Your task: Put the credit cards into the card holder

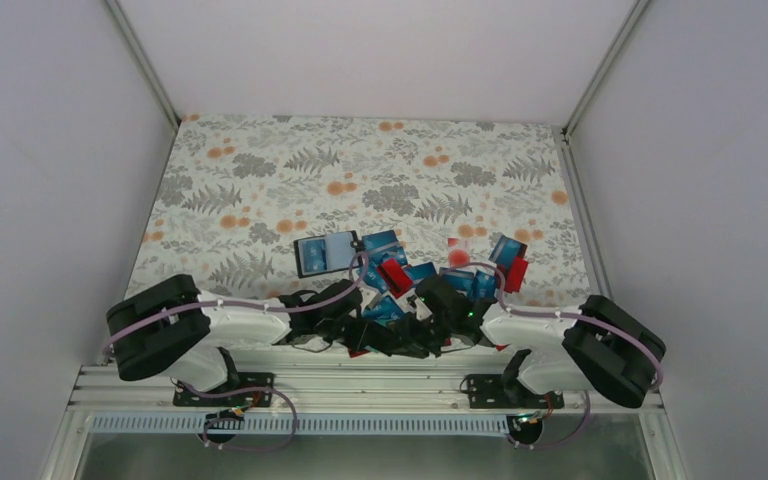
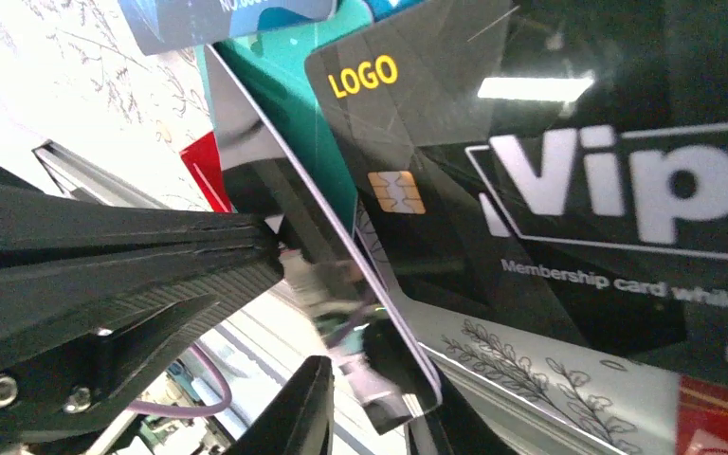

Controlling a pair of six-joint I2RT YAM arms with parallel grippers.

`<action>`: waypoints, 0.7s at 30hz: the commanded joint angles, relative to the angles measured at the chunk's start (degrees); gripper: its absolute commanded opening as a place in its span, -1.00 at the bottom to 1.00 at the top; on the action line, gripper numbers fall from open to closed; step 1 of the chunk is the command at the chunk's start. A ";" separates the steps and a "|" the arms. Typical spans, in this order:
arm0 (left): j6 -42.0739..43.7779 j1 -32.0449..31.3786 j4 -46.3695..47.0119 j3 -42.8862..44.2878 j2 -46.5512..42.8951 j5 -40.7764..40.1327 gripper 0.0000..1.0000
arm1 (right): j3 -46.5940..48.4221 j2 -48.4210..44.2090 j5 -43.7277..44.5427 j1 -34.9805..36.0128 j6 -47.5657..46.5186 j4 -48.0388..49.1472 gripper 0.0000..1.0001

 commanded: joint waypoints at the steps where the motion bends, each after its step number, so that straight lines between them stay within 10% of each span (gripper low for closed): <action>1: -0.90 -0.26 -1.39 0.81 -2.85 -1.03 -0.95 | 1.52 -1.69 2.36 -0.97 -1.40 -0.96 -0.69; 21: 3.58 15.69 -17.02 8.06 -27.80 -9.18 -0.83 | 17.12 -8.81 -7.01 -21.01 -29.34 -9.77 -0.92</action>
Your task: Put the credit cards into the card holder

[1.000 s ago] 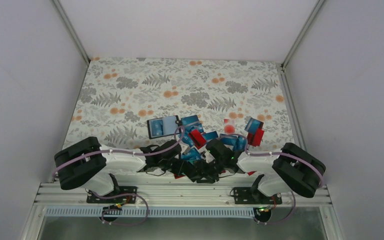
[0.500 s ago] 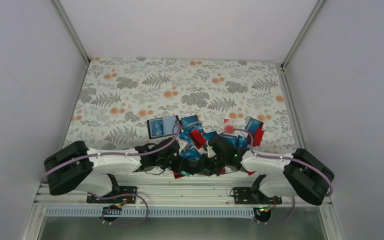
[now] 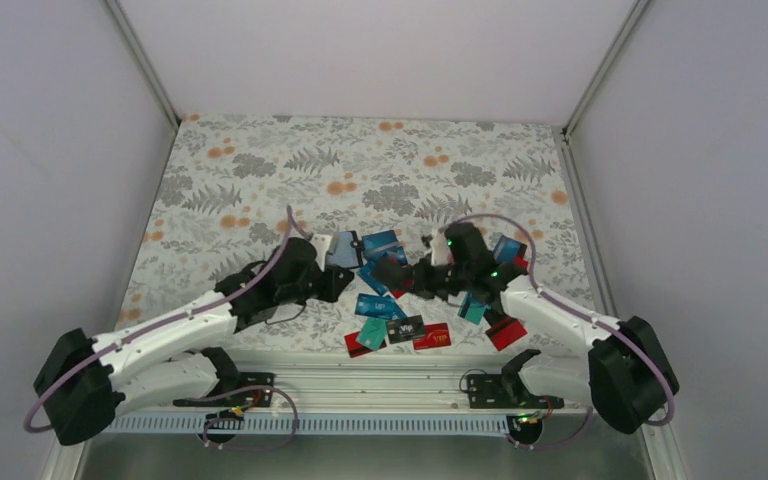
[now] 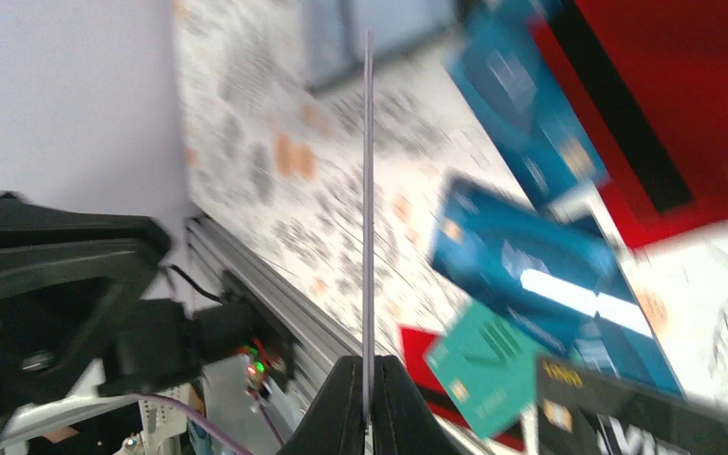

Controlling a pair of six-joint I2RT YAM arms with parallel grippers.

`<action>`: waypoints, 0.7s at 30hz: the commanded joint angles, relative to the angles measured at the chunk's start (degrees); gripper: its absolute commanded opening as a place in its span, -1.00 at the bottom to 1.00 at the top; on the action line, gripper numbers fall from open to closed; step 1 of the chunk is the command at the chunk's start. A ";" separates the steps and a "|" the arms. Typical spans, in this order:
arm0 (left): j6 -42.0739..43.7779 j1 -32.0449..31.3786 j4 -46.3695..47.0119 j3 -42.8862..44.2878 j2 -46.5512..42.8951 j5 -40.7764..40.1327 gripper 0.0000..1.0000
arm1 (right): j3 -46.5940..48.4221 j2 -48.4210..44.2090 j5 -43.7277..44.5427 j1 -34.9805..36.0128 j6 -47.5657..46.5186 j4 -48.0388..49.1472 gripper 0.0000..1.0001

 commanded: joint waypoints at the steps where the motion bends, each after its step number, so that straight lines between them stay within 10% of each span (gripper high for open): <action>1: 3.36 4.50 1.86 1.94 -5.53 1.31 -0.81 | 7.04 -3.26 -7.27 -6.12 -11.85 1.10 -0.92; 13: 2.10 29.91 26.11 6.24 -7.19 39.20 -0.46 | 17.18 -4.80 -24.85 -11.96 -17.85 18.50 -0.92; 21: 0.72 32.28 35.78 9.24 -2.90 53.53 -0.27 | 18.82 -5.05 -31.99 -11.95 -21.66 20.61 -0.92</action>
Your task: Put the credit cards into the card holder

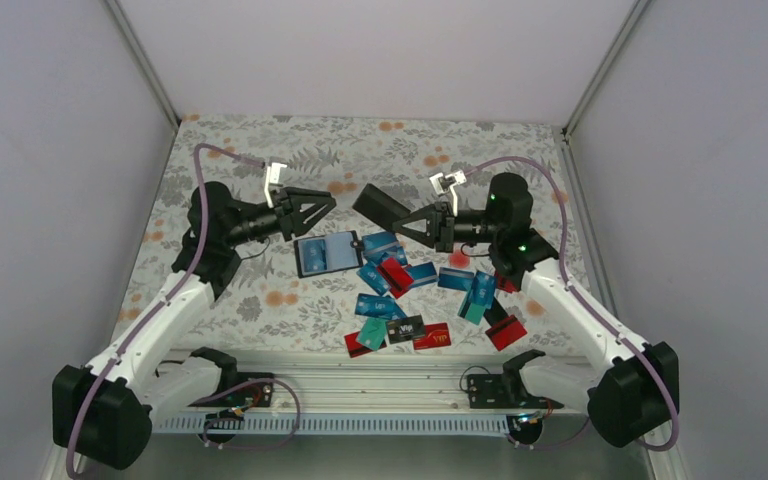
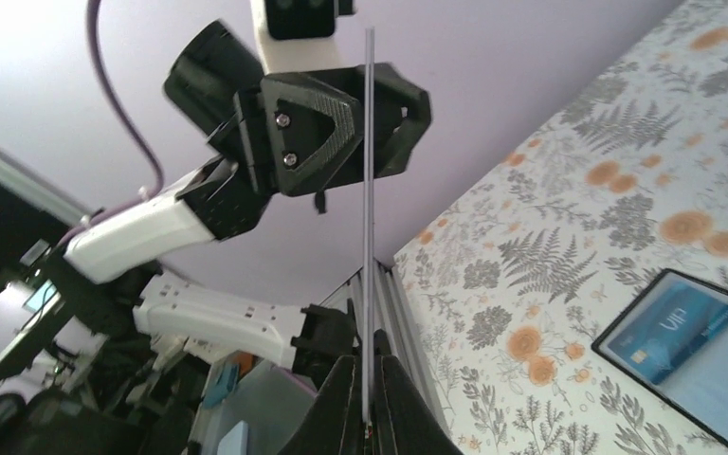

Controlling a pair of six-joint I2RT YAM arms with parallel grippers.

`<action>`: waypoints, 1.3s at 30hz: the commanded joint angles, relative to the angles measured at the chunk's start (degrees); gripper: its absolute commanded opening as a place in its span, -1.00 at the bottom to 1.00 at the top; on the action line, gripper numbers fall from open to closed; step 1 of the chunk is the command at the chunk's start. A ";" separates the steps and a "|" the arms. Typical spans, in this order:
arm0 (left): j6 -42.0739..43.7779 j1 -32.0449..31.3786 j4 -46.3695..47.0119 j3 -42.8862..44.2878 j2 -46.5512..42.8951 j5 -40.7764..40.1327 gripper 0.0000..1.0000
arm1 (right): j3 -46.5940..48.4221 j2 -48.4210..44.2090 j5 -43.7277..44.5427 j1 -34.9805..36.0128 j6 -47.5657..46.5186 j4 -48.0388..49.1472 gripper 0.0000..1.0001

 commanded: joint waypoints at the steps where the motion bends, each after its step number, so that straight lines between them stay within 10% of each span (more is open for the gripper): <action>1: -0.11 0.28 7.99 2.09 0.59 11.84 -0.24 | 2.12 -0.79 -5.99 -0.30 -3.81 2.61 -0.92; 39: 6.61 -2.36 3.66 5.58 0.55 14.18 -0.18 | 8.46 3.15 -10.05 7.40 -17.48 -9.10 -0.92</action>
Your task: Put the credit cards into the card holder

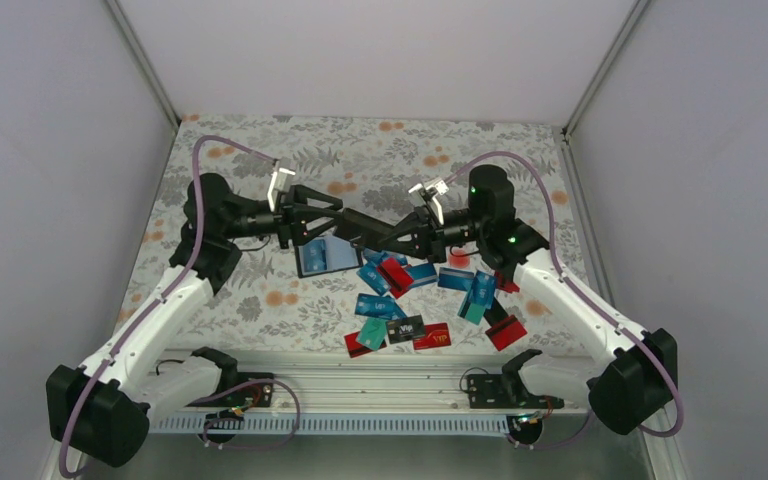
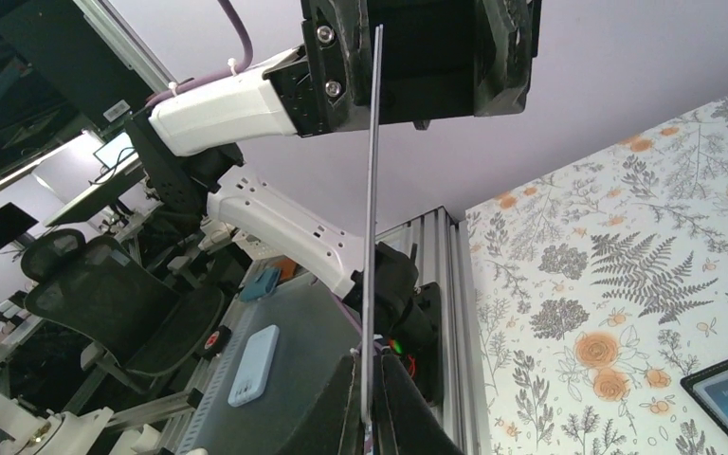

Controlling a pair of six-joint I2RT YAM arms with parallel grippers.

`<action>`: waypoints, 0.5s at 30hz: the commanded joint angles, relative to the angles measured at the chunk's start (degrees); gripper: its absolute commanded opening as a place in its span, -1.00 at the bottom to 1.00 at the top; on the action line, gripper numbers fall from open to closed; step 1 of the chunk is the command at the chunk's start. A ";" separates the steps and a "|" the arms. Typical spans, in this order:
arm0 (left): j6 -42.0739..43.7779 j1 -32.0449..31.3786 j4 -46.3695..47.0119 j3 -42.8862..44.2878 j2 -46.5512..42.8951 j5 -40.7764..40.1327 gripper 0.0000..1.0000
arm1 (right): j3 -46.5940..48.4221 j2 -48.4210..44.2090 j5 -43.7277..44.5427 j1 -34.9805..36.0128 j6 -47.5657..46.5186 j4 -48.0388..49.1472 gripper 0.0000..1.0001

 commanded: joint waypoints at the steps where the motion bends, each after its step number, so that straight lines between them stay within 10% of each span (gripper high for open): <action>1: 0.11 -0.03 2.59 -0.31 -0.99 -0.68 -0.18 | 1.80 -0.18 -1.45 0.93 -2.12 -0.80 -0.92; 15: 0.71 0.02 1.15 -0.57 -2.39 -2.67 -0.19 | 1.86 -1.06 -2.01 1.55 -2.58 -1.11 -0.92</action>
